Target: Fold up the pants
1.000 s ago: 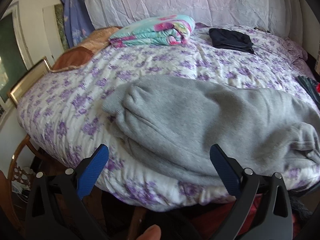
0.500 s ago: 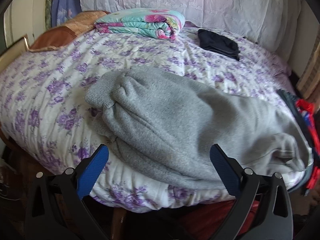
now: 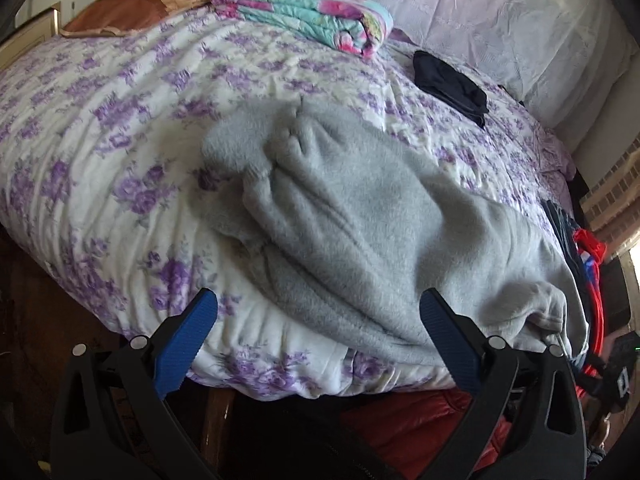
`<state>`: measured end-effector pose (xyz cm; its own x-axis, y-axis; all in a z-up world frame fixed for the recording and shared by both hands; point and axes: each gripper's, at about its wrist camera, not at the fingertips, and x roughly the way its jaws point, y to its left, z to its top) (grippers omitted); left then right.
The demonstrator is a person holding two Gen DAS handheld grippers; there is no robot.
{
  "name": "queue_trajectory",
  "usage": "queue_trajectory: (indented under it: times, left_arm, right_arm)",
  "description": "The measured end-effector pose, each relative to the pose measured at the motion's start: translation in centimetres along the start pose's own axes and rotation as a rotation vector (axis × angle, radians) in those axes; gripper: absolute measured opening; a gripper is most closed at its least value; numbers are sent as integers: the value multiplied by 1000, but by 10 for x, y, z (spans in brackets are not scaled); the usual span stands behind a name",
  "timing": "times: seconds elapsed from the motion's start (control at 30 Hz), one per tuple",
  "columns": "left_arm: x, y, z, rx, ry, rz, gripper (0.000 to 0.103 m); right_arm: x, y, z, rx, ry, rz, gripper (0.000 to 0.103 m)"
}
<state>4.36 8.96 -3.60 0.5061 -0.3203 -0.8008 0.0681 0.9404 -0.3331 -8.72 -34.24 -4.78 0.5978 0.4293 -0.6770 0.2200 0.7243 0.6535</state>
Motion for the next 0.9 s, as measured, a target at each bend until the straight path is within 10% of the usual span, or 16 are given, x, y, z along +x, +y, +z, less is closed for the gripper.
queue_trajectory:
  times: [0.5,0.57,0.63,0.9]
  left_arm:
    - [35,0,21,-36,-78,-4,98]
    - [33,-10,29,-8,-118,8,98]
    - [36,-18,39,9,-143,14,98]
    - [38,-51,30,157,-286,110,98]
  right_arm:
    - [-14,-48,35,93,-380,93,98]
    - [-26,-39,53,-9,-455,23,59]
    - [-36,-38,74,-74,-494,3,41]
    - [-44,-72,98,-77,-485,-171,36]
